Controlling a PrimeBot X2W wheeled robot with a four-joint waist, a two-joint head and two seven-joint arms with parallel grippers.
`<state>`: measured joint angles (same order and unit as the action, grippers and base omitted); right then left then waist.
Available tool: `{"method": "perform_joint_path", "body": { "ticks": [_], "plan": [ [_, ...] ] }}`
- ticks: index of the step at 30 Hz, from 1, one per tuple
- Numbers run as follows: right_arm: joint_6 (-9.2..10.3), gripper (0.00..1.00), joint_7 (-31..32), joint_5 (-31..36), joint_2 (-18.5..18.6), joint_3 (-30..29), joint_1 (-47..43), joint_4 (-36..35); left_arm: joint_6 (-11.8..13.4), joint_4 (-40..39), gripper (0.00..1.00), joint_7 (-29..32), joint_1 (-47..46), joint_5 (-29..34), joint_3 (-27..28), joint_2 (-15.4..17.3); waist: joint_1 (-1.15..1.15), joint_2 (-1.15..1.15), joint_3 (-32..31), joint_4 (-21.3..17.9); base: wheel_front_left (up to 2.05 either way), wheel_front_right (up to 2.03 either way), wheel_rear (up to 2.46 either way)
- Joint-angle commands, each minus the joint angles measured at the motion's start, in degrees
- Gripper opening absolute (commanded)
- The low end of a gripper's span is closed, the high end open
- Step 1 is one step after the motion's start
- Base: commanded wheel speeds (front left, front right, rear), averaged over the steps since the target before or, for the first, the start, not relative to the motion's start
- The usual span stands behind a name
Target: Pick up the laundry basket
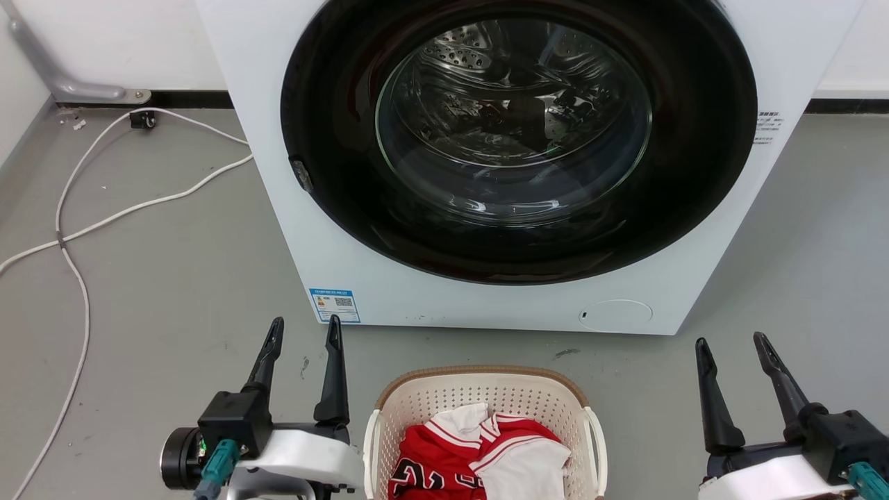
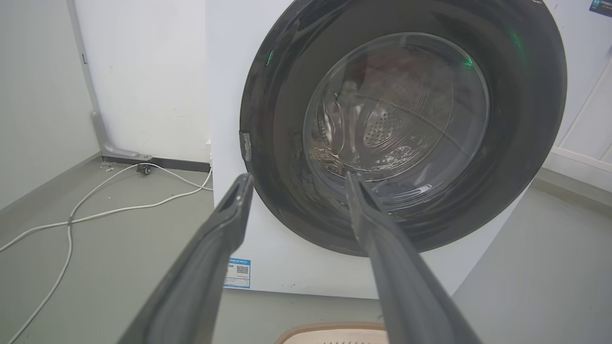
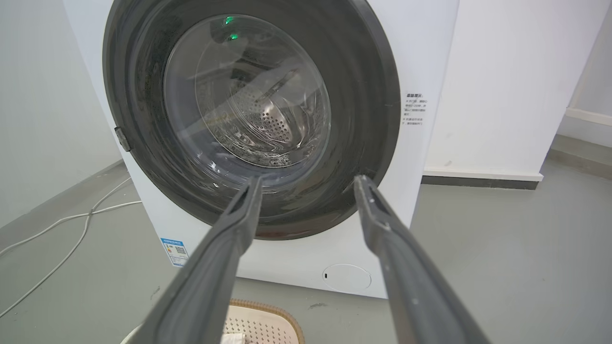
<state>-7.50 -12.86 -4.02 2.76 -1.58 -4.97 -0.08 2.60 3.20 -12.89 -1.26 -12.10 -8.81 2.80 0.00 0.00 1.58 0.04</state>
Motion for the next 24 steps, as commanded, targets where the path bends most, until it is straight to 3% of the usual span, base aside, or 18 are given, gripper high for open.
{"method": "perform_joint_path", "body": {
  "ticks": [1, 18, 24],
  "plan": [
    [0.02, 1.0, -0.53, 1.5, 0.19, -0.02, -0.62, -0.68, 0.39, -0.51, 1.0, -0.51, 0.47, 1.43, -0.21, 0.13, 0.0, 0.0, 0.04, 0.01, 0.0, 0.0, 0.0],
    [0.02, 1.0, -2.42, 7.54, 0.18, 0.23, -1.46, -1.39, 1.56, -0.28, 1.0, -2.39, 1.54, 9.05, -0.92, 0.13, 0.0, 0.0, 0.22, -0.22, 0.0, 0.0, 0.0],
    [0.02, 1.0, -2.35, 6.5, 0.18, 0.08, -1.67, -0.77, 1.5, 0.64, 1.0, -2.38, 1.7, 8.85, -0.57, 0.13, 0.0, 0.0, 0.21, -0.23, 0.0, 0.0, 0.0]
  ]
}}
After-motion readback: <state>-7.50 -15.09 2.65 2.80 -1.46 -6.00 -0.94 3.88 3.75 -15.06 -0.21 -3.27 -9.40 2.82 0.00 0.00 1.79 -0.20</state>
